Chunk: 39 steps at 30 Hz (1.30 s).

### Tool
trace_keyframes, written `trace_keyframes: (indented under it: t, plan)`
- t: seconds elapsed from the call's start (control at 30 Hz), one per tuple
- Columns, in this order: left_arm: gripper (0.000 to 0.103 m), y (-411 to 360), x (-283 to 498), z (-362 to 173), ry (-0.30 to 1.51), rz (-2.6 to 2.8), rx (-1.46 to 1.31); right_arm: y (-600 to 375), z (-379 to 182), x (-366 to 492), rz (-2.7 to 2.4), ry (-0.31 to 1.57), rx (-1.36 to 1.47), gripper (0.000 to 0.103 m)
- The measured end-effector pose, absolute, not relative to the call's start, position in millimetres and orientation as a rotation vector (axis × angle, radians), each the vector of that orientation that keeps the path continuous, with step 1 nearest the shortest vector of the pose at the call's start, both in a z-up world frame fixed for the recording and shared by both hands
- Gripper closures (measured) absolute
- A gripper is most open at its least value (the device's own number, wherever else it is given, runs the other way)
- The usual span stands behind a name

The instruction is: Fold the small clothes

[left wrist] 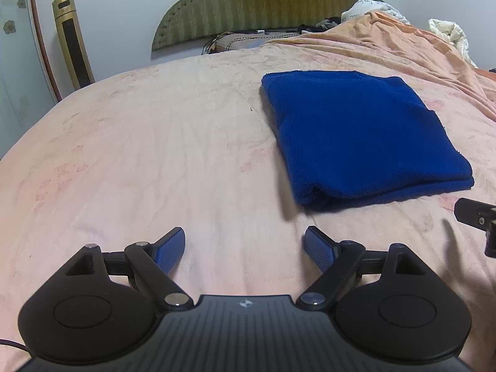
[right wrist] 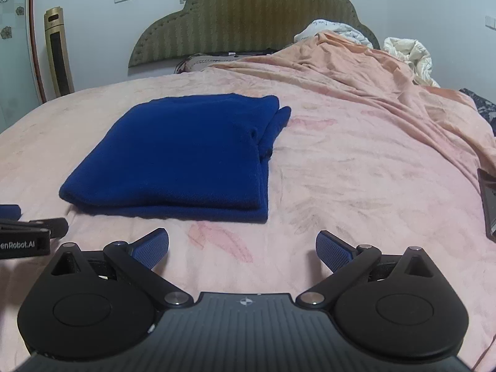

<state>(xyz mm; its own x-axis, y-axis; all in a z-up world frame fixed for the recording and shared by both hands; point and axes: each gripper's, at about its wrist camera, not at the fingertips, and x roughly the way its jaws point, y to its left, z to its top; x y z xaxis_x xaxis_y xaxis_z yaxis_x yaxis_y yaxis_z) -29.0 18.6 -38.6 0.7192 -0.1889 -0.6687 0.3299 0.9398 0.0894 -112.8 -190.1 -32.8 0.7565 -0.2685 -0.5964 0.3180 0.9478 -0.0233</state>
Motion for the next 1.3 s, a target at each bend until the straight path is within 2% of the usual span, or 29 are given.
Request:
trace_keyframes:
  t: [0.4,0.9,1.3]
  plan:
    - [0.008,23,-31,-47,0.687,-0.279,0.197,-195,-51,-107,-0.328,0.665,0.095,0.0]
    - [0.007,26,-28,-41,0.729,-0.311,0.191,-195,-51,-109,-0.335,0.675,0.11,0.0]
    - [0.007,24,-34,-26,0.758,-0.326,0.184,-182,-21,-131,-0.27,0.668,0.256,0.0]
